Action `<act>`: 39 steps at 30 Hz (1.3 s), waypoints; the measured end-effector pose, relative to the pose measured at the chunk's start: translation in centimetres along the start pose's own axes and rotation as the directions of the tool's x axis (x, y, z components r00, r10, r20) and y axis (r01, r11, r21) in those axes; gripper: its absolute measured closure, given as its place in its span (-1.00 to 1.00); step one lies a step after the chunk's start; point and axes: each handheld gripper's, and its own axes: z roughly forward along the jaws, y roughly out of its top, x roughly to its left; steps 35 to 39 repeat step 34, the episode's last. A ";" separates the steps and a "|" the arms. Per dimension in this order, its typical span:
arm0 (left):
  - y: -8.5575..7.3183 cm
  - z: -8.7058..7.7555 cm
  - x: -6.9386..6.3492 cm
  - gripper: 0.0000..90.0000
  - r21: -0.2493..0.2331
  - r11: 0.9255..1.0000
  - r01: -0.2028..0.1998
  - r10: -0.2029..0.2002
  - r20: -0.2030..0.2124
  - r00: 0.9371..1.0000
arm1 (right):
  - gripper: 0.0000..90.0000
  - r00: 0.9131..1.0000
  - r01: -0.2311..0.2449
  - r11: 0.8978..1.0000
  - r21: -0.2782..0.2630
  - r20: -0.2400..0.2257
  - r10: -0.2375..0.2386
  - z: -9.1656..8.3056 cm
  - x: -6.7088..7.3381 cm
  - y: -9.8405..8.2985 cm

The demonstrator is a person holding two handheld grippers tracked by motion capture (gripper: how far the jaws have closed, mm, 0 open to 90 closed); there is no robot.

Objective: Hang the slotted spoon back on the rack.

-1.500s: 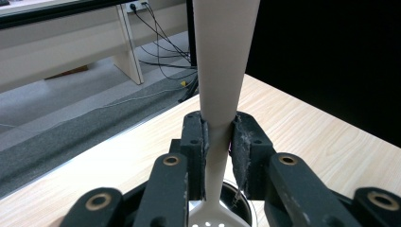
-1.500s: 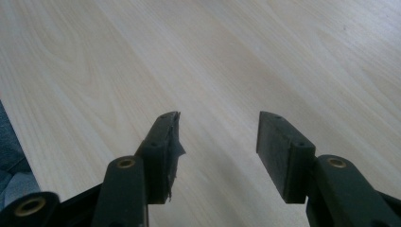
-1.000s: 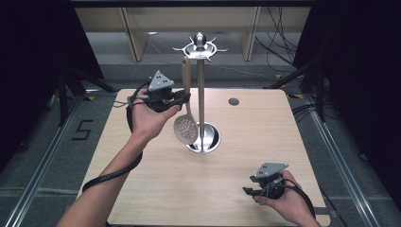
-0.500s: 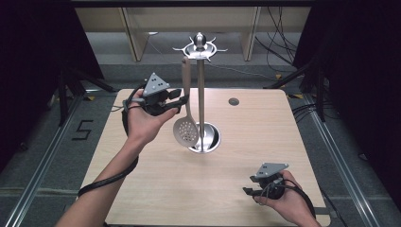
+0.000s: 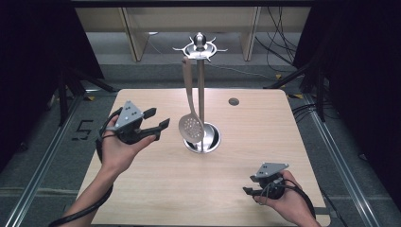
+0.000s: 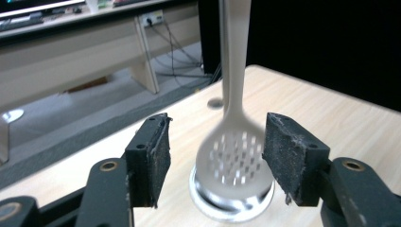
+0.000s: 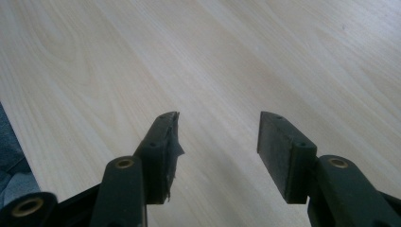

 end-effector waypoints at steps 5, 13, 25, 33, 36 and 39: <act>-3.3 -1.5 0.9 -0.10 0.032 0.999 -0.006 0.007 -0.009 1.000 | 0.09 1.000 -0.005 1.000 0.005 0.004 0.005 0.1 0.1 -0.1; -7.8 -3.0 1.4 -0.10 0.079 0.996 0.034 -0.033 -0.024 0.999 | 0.09 1.000 0.007 1.000 0.013 0.001 -0.007 0.0 0.1 0.0; -15.5 -3.0 2.7 -0.09 0.202 0.976 0.081 -0.074 -0.042 0.996 | 0.08 1.000 0.029 1.000 0.001 -0.006 -0.029 0.1 -0.1 0.1; -15.5 -3.0 3.4 -0.10 0.193 0.975 0.107 -0.096 -0.066 0.993 | 0.08 1.000 0.029 1.000 -0.010 -0.008 -0.029 0.3 -0.1 0.0; -15.5 -3.0 3.3 -0.10 0.194 0.975 0.111 -0.100 -0.068 0.993 | 0.08 1.000 0.027 1.000 -0.015 -0.008 -0.027 0.3 -0.1 0.0; -15.5 -3.0 3.3 -0.10 0.194 0.975 0.111 -0.100 -0.068 0.993 | 0.08 1.000 0.027 1.000 -0.015 -0.008 -0.027 0.3 -0.1 0.0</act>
